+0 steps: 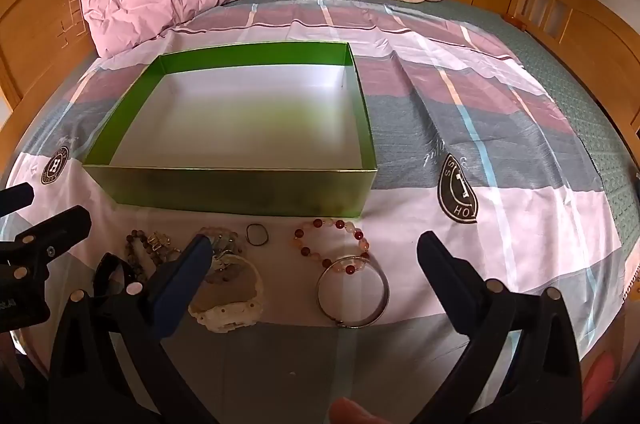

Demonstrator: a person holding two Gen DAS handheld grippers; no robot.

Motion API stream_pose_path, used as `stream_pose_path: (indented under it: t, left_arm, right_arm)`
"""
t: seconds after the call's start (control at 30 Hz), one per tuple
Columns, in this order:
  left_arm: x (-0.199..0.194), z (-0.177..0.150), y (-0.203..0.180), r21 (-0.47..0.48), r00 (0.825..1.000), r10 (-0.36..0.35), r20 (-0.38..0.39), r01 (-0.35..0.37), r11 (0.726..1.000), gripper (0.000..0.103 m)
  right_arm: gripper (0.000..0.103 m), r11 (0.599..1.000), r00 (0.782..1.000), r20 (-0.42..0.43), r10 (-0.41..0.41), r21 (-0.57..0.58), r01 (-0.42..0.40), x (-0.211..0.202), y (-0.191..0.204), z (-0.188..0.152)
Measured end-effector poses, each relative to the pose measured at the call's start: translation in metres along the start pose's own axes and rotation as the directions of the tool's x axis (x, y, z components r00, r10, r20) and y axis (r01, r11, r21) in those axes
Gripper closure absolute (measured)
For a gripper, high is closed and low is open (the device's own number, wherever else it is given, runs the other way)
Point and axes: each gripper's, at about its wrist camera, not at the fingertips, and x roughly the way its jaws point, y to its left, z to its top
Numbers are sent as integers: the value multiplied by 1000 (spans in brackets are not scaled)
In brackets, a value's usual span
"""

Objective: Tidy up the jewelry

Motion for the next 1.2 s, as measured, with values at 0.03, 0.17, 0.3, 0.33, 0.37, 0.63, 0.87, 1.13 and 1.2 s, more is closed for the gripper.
stream_pose_path:
  t: [0.03, 0.17, 0.3, 0.33, 0.37, 0.63, 0.87, 1.13, 1.2]
  left_arm:
    - [0, 0, 0, 0, 1000, 0, 0, 0, 1000, 2]
    - [0, 0, 0, 0, 1000, 1, -1, -1, 1000, 2]
    - [0, 0, -1, 1, 1000, 2, -1, -2, 1000, 2]
    - [1, 0, -1, 1, 1000, 3, -3, -3, 1000, 2]
    - [1, 0, -1, 2, 1000, 3, -4, -3, 1000, 2]
    - [2, -1, -2, 3, 1000, 5, -7, -5, 1000, 2]
    - [3, -1, -2, 2, 1000, 5, -7, -5, 1000, 2]
    - [3, -1, -4, 4, 1000, 7, -8, -7, 1000, 2]
    - [3, -1, -4, 4, 1000, 7, -8, -7, 1000, 2]
  right_arm:
    - [1, 1000, 1000, 1, -1, 0, 1, 0, 0, 0]
    - [1, 1000, 1000, 2, -2, 0, 2, -1, 0, 0]
    - [1, 1000, 1000, 1, -2, -1, 2, 0, 0, 0]
    - [1, 1000, 1000, -1, -2, -1, 2, 0, 0, 0]
    - [1, 1000, 1000, -2, -1, -1, 1, -1, 0, 0]
    - [1, 1000, 1000, 0, 0, -2, 0, -1, 1, 0]
    - [1, 1000, 1000, 4, 1, -2, -1, -1, 1, 0]
    - [1, 1000, 1000, 6, 0, 1, 0, -2, 1, -1]
    - [1, 1000, 1000, 6, -1, -2, 1, -2, 2, -1]
